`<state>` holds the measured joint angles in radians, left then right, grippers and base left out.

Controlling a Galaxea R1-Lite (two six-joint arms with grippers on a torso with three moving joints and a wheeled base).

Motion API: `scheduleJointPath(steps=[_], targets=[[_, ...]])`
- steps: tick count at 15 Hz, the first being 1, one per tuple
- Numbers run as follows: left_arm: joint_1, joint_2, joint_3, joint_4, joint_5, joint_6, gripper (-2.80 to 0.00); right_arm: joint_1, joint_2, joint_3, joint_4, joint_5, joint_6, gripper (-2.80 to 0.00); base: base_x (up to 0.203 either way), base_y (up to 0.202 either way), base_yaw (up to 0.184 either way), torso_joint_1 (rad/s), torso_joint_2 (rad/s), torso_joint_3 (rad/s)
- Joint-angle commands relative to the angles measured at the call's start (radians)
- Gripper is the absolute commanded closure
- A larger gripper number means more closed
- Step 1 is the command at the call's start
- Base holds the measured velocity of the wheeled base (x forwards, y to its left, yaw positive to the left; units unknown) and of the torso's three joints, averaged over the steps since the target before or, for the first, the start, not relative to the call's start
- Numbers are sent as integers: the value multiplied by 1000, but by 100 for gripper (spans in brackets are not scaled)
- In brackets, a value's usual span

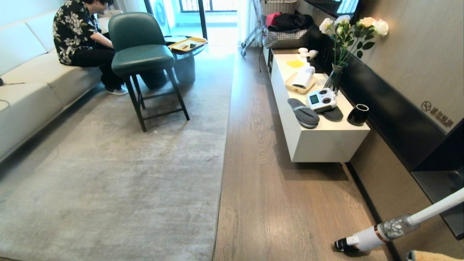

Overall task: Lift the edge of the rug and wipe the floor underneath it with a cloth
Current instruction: Put down the rag

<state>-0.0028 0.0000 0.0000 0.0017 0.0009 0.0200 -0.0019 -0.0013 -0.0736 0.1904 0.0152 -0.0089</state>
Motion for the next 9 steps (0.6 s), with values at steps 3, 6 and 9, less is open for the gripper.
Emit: scheduleJointPath(steps=[3,6,9], targets=[[0,0,0,0,1,-2,0,0,1,0,1,0,0,0,0,0,0,-67,454,383],[0,0,0,0,1,0,0,0,1,0,1,0,0,0,0,0,0,-36,441,409],[0,0,0,0,1,0,0,0,1,0,1,0,0,0,0,0,0,-4,424,438]])
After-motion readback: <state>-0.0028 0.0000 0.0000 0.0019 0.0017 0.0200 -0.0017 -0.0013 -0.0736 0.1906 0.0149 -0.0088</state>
